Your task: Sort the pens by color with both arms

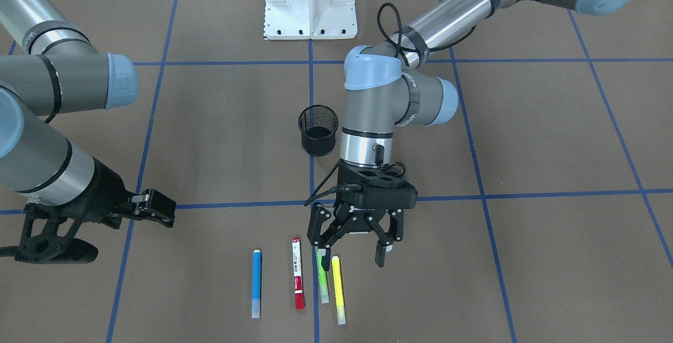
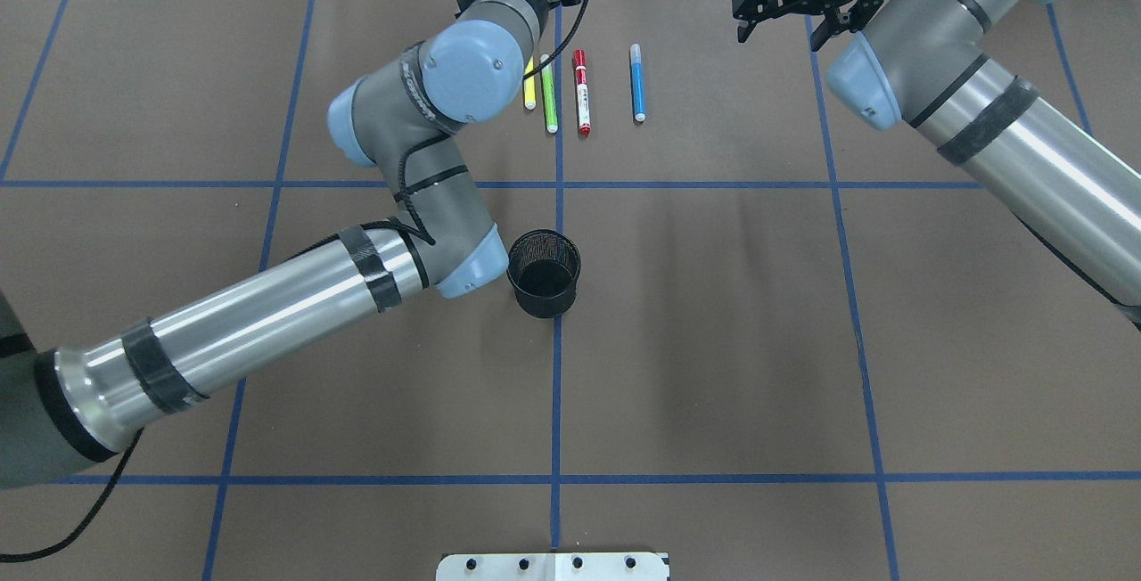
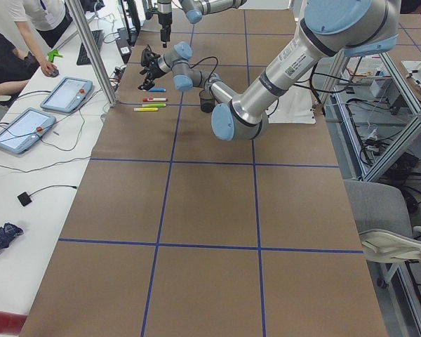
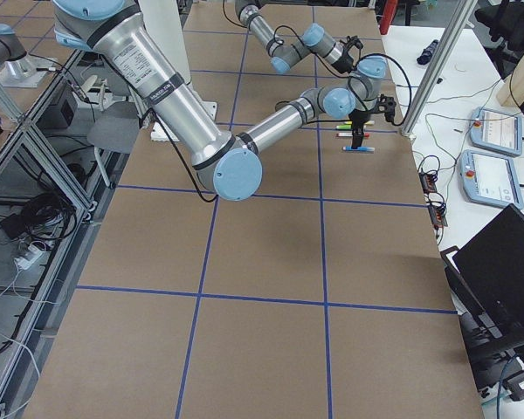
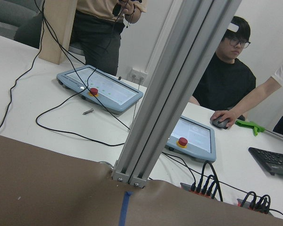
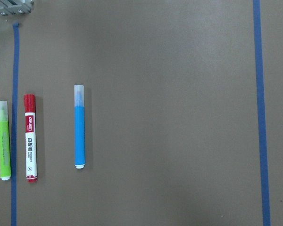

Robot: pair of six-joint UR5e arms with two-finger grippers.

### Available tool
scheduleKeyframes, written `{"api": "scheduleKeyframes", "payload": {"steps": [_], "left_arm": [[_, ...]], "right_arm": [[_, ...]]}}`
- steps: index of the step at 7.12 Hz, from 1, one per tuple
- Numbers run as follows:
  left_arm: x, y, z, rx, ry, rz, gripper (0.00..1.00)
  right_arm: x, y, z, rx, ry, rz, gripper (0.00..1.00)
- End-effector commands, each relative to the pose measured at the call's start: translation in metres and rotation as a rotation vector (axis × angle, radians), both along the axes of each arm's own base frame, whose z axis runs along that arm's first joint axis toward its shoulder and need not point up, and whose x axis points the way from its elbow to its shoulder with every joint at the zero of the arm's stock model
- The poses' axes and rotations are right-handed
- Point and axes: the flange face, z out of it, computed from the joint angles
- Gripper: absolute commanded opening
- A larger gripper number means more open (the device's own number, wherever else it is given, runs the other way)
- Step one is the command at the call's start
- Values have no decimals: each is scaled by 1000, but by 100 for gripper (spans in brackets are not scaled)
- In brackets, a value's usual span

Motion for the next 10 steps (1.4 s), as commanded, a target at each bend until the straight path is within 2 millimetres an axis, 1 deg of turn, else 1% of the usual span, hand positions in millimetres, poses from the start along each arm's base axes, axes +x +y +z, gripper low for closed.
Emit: {"api": "scheduleKeyframes", "payload": {"steps": [1, 2, 3, 4, 5, 6, 7, 8, 9, 10], "left_arm": [[-103, -21, 67, -86, -157, 197, 100], [-151, -23, 123, -109, -212, 271, 100], [-222, -21, 175, -99, -273, 339, 100], [-292, -20, 217, -86, -330, 396, 100], [-355, -25, 247, -114, -351, 451, 100], [-389, -13, 285, -67, -444, 534, 100], [-415, -1, 318, -86, -462, 535, 100], [-431, 16, 346, -113, -465, 539, 100], [-451, 19, 356, -118, -457, 569, 100], [-486, 27, 372, -96, -479, 640, 100]], "right_arm": [[53, 0, 24, -38, -20, 16, 100], [87, -6, 46, -11, 9, 37, 100], [108, -6, 81, 44, 78, 19, 100], [125, -5, 107, 110, 133, -22, 100], [140, -4, 126, 107, 149, -25, 100], [163, 0, 143, 114, 158, -24, 100], [181, 5, 163, 88, 168, -9, 100], [194, 13, 185, 59, 164, -9, 100], [203, 24, 208, 47, 169, -23, 100], [222, 32, 228, 65, 168, -51, 100]]}}
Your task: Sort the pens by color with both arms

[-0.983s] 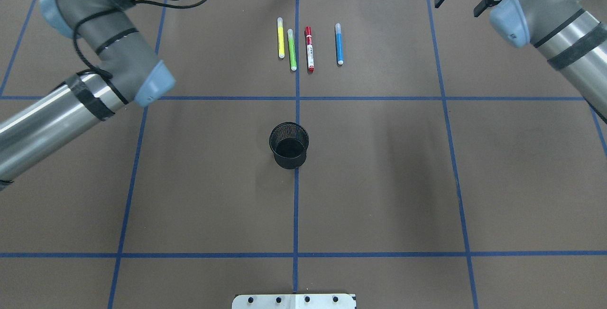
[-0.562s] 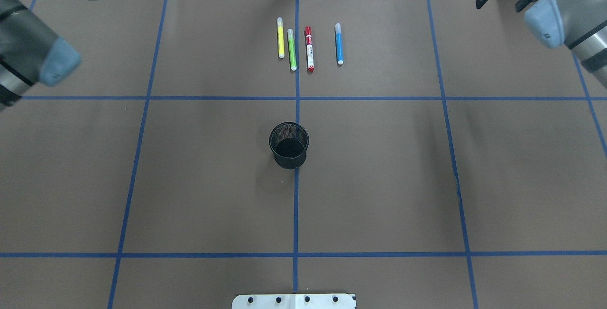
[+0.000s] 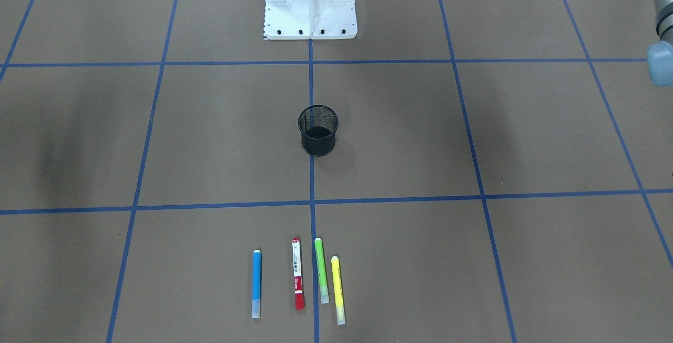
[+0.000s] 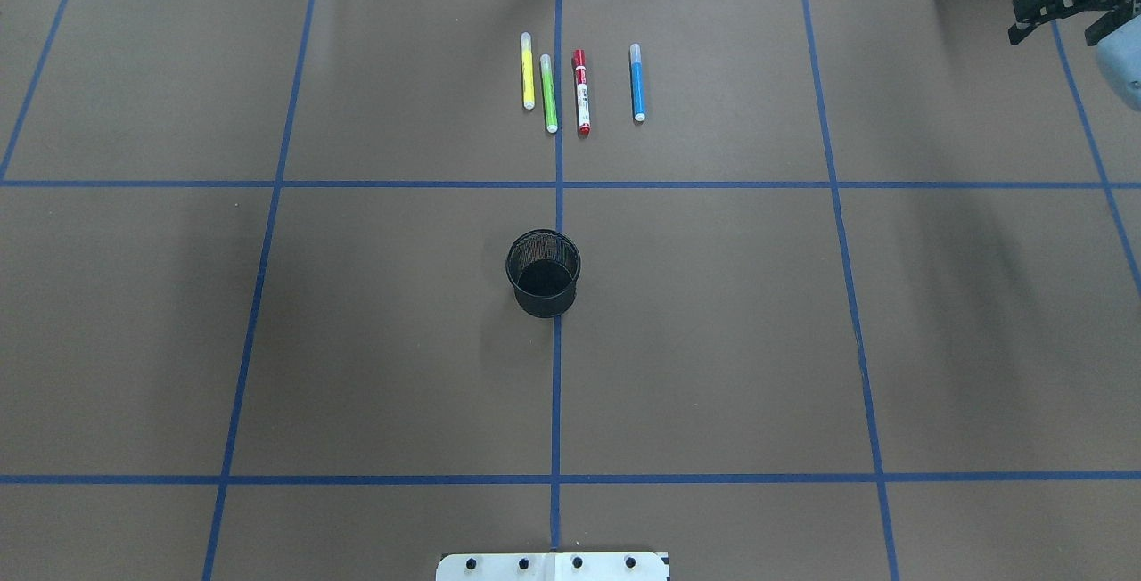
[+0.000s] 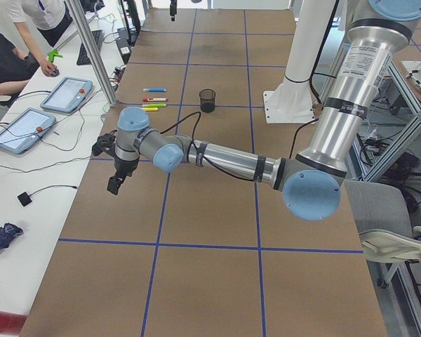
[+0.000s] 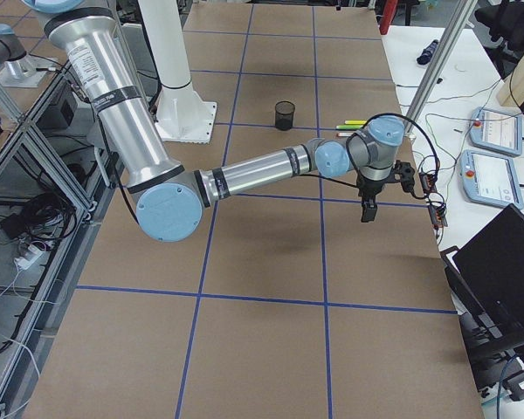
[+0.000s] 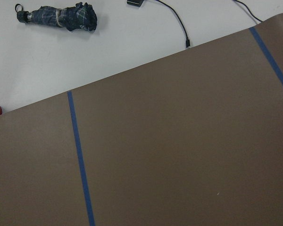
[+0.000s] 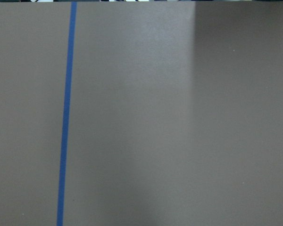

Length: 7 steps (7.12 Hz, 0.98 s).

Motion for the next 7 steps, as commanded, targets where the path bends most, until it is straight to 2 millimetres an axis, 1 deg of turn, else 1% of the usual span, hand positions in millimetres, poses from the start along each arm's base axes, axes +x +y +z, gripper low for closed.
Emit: {"api": "scheduleKeyframes", "payload": {"steps": [1, 2, 3, 4, 5, 6, 7], "left_arm": [[-69, 15, 32, -3, -55, 120, 100], [-76, 20, 43, -54, -64, 138, 100], [-74, 38, 69, -88, -65, 140, 100], [-77, 43, 80, -110, -71, 136, 100], [-77, 64, 109, -155, -73, 143, 100], [-80, 66, 112, -158, -74, 143, 100], [-83, 86, 131, -184, -67, 145, 100]], "right_arm": [[35, 20, 49, 11, 11, -59, 100], [48, 25, 60, -9, 24, -88, 100], [61, 29, 66, -51, 20, -104, 100], [78, 37, 80, -45, 22, -113, 100], [85, 52, 103, -57, 29, -125, 100], [87, 64, 121, -75, 36, -125, 100], [102, 79, 136, -84, 31, -105, 100]]}}
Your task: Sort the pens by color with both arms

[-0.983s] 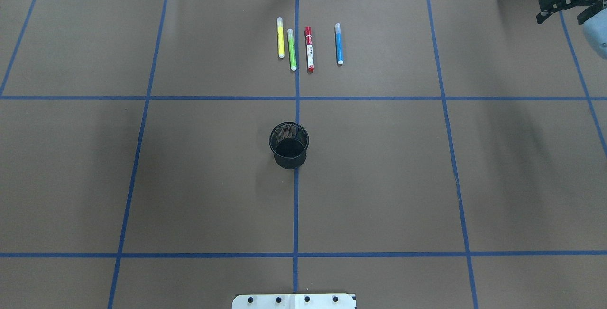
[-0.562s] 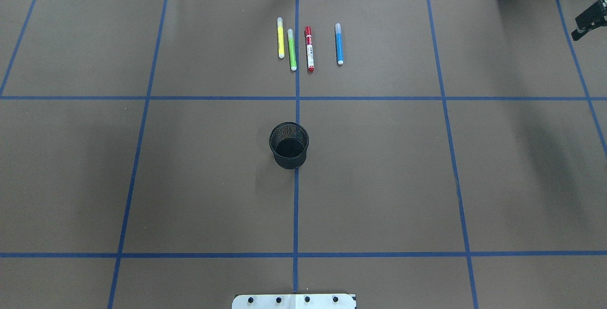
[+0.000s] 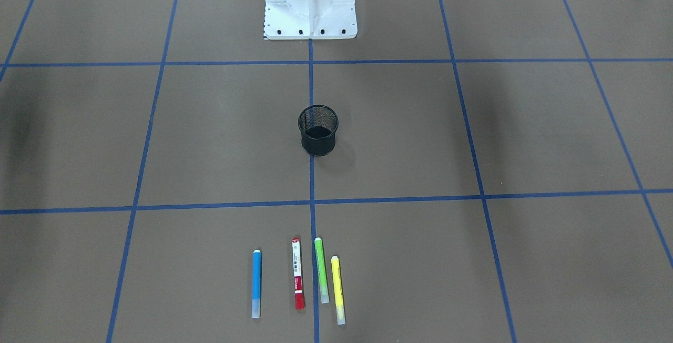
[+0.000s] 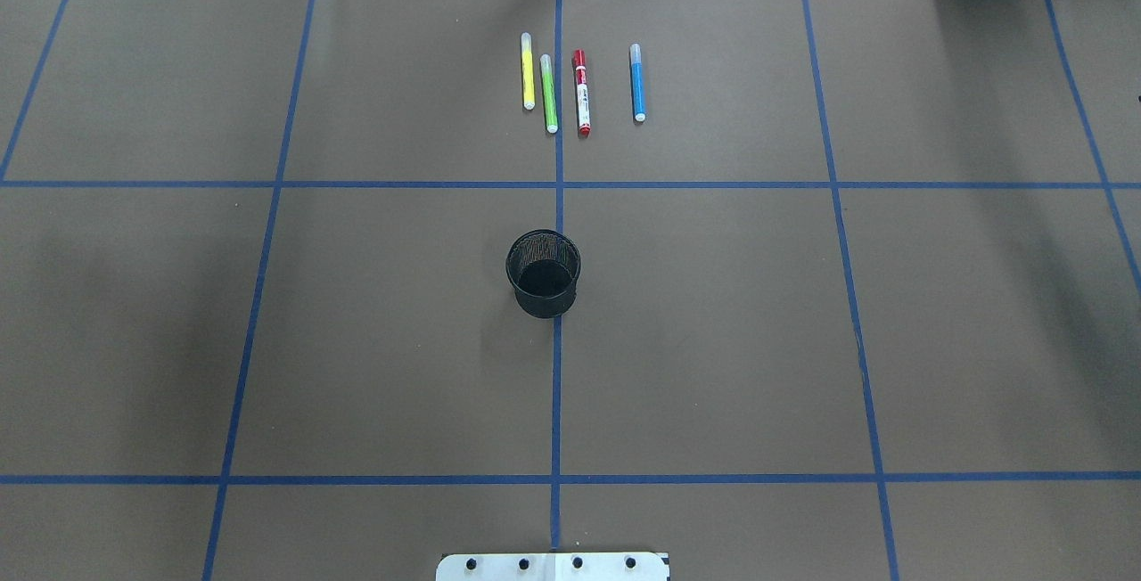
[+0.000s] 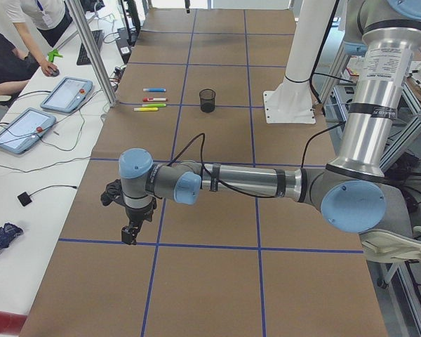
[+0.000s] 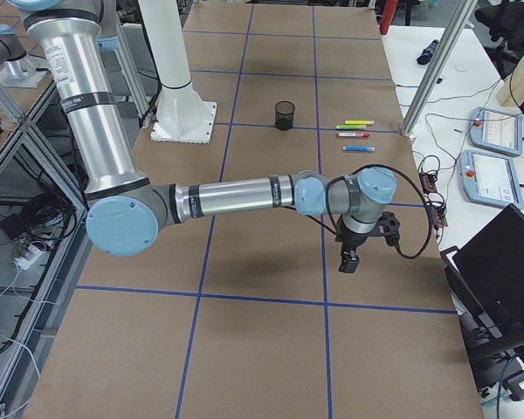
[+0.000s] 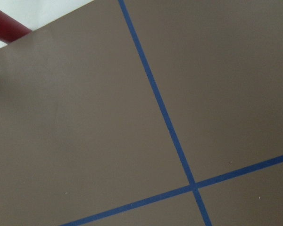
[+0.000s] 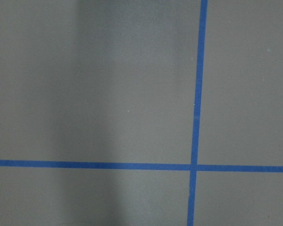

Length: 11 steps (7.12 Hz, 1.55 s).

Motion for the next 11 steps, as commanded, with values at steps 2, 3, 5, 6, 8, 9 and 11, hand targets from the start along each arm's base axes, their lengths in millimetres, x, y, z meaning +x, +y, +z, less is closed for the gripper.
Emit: {"api": "scheduleKeyframes", "payload": {"steps": [2, 3, 5, 6, 8, 9, 11], "left_arm": [[-19, 36, 36, -61, 7, -27, 100], [-27, 41, 40, -79, 37, -40, 100], [-47, 87, 61, -132, 198, -84, 100], [-53, 102, 65, -136, 191, -99, 100], [-52, 98, 54, -130, 186, -107, 100], [-52, 90, 40, -158, 196, -170, 100], [-29, 82, 24, -188, 165, -203, 100]], "right_arm": [[28, 59, 68, 40, -1, 0, 100], [33, 75, 85, 19, -1, 8, 100], [46, 102, 106, -24, -11, 34, 100], [46, 102, 102, -26, -28, 44, 100], [57, 99, 57, -52, -44, 70, 100], [57, 104, 24, -87, -41, 71, 100], [56, 110, 14, -79, -61, 72, 100]]}}
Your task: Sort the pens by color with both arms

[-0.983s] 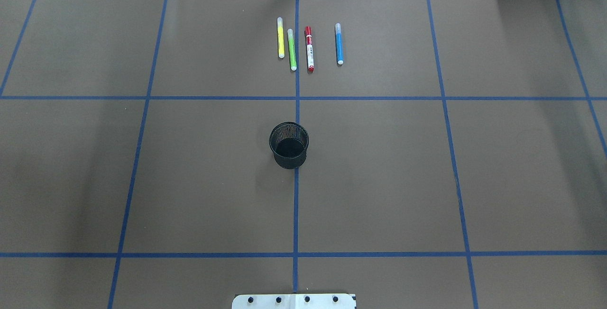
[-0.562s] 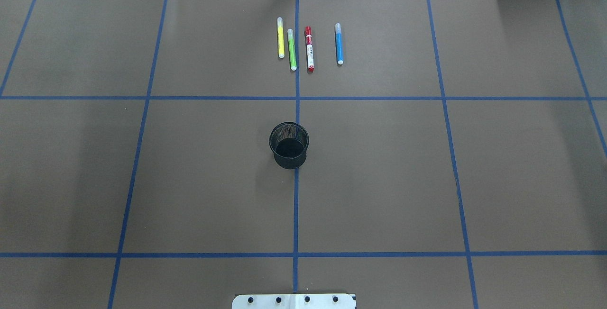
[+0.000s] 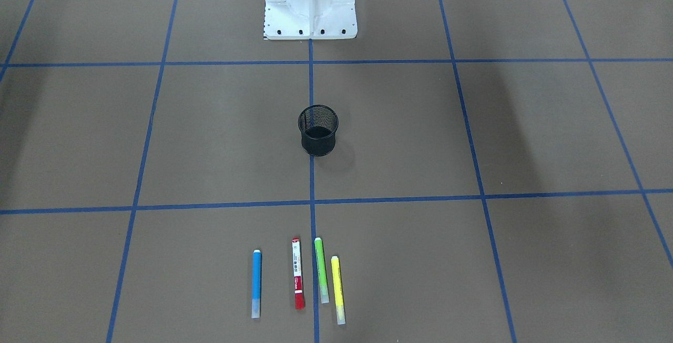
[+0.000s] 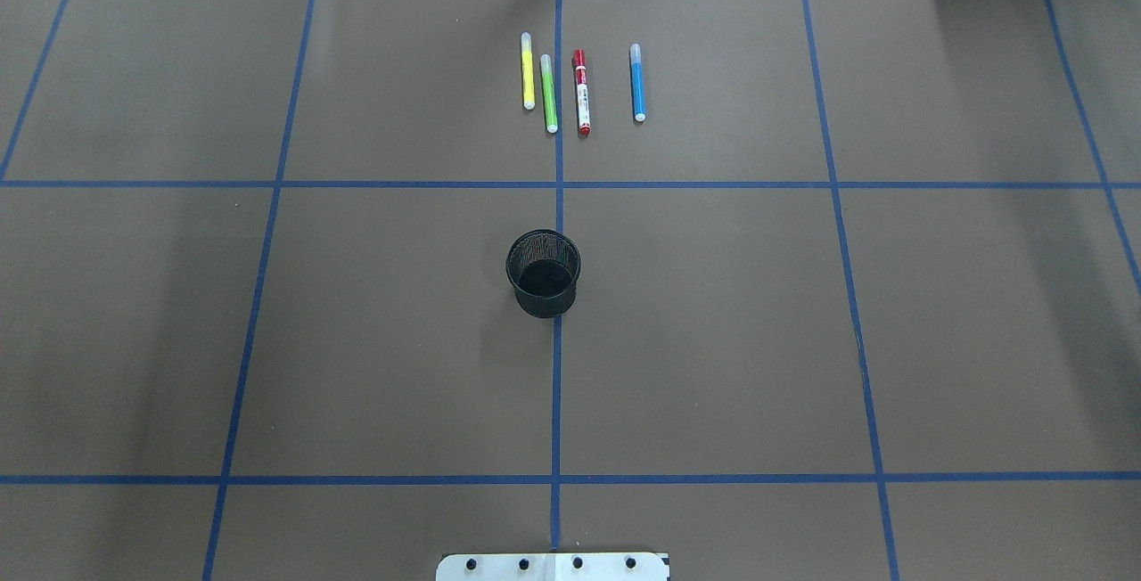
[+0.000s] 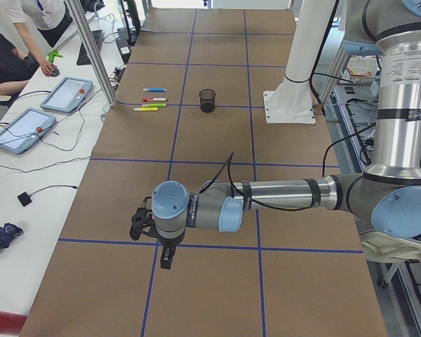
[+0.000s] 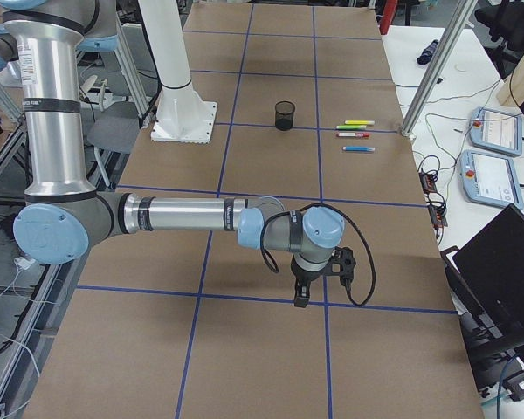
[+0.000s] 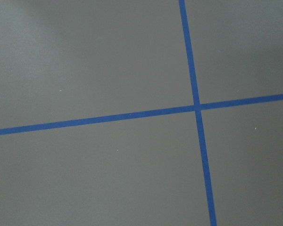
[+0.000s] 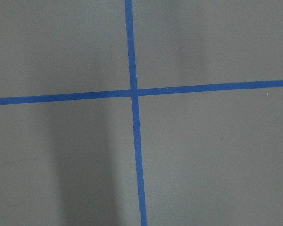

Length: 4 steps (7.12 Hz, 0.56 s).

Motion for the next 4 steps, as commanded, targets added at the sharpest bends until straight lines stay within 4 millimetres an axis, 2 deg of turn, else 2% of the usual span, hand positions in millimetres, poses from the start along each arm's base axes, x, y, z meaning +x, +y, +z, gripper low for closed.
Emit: {"api": "scheduleKeyframes", "payload": {"steps": [1, 2, 4], "left_arm": [[21, -5, -10, -41, -14, -25, 100], [20, -1, -5, -52, -13, -26, 100], [22, -1, -4, -55, -13, -25, 100]], "right_arm": [[-1, 5, -4, -14, -19, 3, 100], [-1, 15, 7, -32, -18, 2, 100], [-1, 21, 10, -34, -18, 1, 100]]}}
